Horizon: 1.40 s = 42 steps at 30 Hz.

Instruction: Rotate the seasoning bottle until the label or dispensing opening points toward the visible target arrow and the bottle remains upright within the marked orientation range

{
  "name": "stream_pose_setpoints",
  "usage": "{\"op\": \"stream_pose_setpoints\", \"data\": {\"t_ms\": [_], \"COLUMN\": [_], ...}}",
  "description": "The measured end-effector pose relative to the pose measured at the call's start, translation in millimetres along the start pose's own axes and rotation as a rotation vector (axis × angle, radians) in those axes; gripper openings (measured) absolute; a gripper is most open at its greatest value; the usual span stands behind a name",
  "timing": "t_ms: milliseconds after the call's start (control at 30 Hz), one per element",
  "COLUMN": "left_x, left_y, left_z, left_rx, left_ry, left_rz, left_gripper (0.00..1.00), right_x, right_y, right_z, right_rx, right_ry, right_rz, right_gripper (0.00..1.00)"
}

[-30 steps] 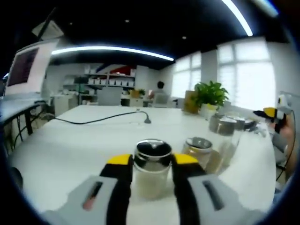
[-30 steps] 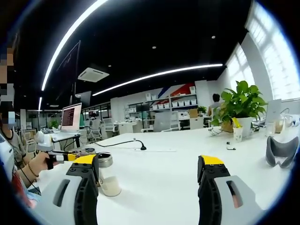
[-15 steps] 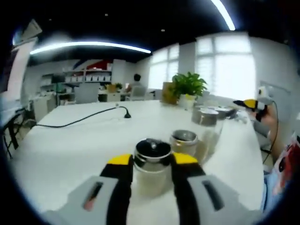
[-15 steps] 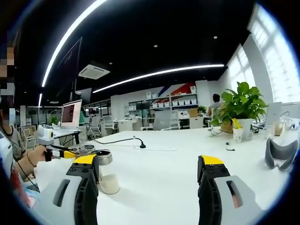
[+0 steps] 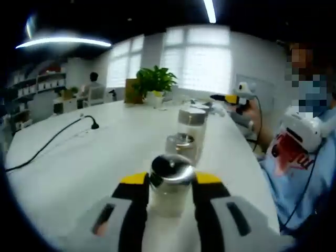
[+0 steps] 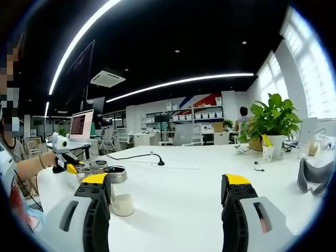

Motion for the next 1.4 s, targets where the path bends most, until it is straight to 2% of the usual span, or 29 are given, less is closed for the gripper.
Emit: {"op": "stream_pose_setpoints", "data": {"t_ms": [67,167,467,833,900,967,1267,1400], "left_x": [0.4,1.4,4.1,6.1,6.8,6.7,5.6,5.3], "left_y": [-0.1,-0.3,-7.4,-14.7,-13.7,-16.1,-18.7,-17.2], "left_z": [1.9,1.1,6.9,6.2,4.0,5.3,5.2,8.8], "left_rx": [0.041,0.137,0.298,0.403,0.442,0.457,0.517,0.545], "left_ry": [-0.004,-0.024,-0.058,-0.072,-0.102,-0.080,-0.087,-0.088], "left_rz": [-0.008,-0.016,0.000,0.044,0.050,0.047,0.041,0.057], "left_gripper": [0.34,0.34,0.34,0.34,0.34,0.34,0.34,0.34], "right_x": [-2.9,-3.5,-0.3,3.8,3.8,3.5,2.6,2.6], "right_y": [-0.5,-1.4,-3.9,-7.9,-8.1,-7.9,-6.6,-6.6], "right_z": [3.8,8.2,5.9,8.6,9.5,10.0,5.1,5.0], "right_rx": [-0.018,-0.037,-0.033,-0.044,-0.048,-0.049,-0.035,-0.036], "right_ry": [0.002,0.001,-0.013,-0.015,-0.014,-0.017,-0.018,-0.019], "right_rz": [-0.016,-0.021,-0.012,0.002,0.002,0.000,-0.003,-0.003], "right_gripper": [0.90,0.90,0.90,0.90,0.90,0.90,0.90,0.90]}}
Point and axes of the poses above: the point that each gripper's makers call its tool centre point, and the gripper's own axes: y roughly backward along the fingers, z roughly to its left, x roughly out of its underside, the point moved 1 cm from there along y, roughly backward along the fingers, and after that the axes turned 3 degrees about -y, right-handed, at the moved point
